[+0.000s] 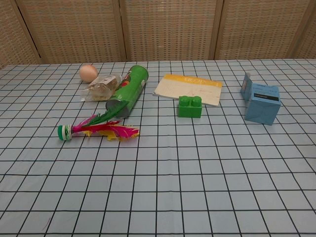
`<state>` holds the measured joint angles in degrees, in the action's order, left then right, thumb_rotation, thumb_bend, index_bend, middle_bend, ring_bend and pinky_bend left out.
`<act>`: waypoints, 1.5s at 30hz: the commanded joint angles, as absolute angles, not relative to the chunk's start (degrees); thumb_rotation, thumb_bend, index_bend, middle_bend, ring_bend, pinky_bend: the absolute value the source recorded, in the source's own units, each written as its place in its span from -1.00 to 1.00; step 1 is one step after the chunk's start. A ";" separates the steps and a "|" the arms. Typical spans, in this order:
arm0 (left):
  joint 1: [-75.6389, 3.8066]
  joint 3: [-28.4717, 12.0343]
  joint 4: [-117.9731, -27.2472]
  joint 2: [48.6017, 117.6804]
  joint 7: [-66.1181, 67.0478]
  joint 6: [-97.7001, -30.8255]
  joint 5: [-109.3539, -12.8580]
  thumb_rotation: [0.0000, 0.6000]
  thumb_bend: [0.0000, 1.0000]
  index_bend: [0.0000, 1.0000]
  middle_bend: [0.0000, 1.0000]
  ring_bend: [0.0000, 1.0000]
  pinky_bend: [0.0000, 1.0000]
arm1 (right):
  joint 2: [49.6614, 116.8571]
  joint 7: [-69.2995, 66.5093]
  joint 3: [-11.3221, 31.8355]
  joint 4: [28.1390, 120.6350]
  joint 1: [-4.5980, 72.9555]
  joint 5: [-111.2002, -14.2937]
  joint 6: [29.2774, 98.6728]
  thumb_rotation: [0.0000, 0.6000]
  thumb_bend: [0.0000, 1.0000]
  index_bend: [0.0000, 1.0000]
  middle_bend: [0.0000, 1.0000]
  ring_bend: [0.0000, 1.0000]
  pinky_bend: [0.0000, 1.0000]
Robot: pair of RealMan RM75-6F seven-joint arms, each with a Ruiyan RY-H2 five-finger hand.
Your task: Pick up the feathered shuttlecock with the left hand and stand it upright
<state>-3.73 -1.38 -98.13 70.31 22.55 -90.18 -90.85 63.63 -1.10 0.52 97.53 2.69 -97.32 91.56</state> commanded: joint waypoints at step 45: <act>-20.75 -14.52 -107.04 80.80 49.91 -77.12 -71.04 1.00 -0.51 -0.19 -1.00 -1.00 -1.00 | 62.37 -4.43 0.66 98.33 2.77 -95.99 90.59 1.00 -0.87 -0.82 -1.00 -1.00 -0.80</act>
<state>-17.96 -12.75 -108.50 77.54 46.85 -78.12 -73.53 62.37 -4.42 0.66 98.33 2.77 -96.01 90.57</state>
